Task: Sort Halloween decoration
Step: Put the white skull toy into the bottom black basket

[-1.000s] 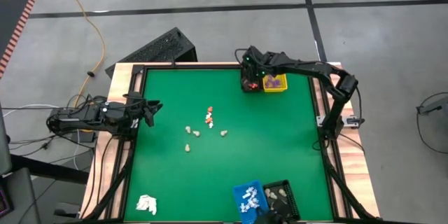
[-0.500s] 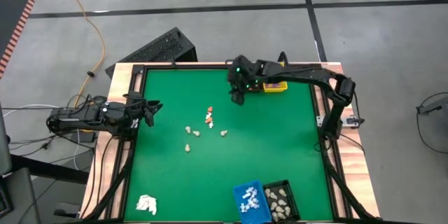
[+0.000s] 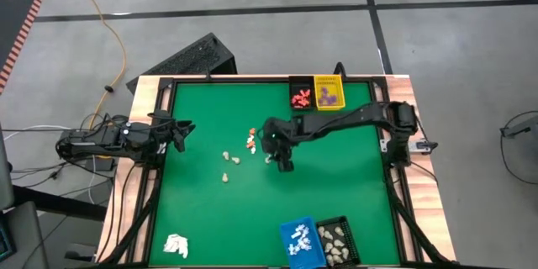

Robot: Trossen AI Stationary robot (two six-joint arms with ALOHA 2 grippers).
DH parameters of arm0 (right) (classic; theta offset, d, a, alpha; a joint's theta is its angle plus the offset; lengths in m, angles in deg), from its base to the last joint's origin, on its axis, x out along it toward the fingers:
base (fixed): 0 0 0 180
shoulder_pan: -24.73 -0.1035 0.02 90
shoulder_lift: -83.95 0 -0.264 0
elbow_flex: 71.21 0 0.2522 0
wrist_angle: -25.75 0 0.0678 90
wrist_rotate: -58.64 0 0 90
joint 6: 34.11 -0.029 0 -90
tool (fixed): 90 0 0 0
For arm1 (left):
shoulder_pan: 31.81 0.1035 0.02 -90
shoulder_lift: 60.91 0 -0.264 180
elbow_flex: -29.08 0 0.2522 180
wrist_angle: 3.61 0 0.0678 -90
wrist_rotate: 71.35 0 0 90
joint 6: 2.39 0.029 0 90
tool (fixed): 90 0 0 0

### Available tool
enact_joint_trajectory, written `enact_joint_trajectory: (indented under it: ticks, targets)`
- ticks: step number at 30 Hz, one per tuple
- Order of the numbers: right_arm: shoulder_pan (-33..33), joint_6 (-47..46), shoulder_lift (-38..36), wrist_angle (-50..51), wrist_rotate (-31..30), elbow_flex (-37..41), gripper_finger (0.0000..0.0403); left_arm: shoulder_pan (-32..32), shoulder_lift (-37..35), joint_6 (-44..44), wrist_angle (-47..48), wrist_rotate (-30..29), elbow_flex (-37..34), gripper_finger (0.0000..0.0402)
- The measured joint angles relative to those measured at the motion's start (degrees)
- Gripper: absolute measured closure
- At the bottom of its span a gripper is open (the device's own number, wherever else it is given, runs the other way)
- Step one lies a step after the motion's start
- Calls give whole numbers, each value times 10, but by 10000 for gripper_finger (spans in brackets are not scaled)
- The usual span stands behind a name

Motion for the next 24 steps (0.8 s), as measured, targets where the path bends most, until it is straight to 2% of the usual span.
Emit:
enact_joint_trajectory:
  ticks: [5,15,19,24]
  targets:
    - [-11,5,53,-40,-1,0,233,0,0,-5,1,0,0,281]
    - [-4,2,112,-26,0,-3,236,0,0,-10,1,0,0,281]
    - [-4,0,112,-27,0,-3,263,0,0,-10,1,0,0,281]
    - [-4,-26,112,-26,-3,-2,322,0,0,-10,1,0,0,281]
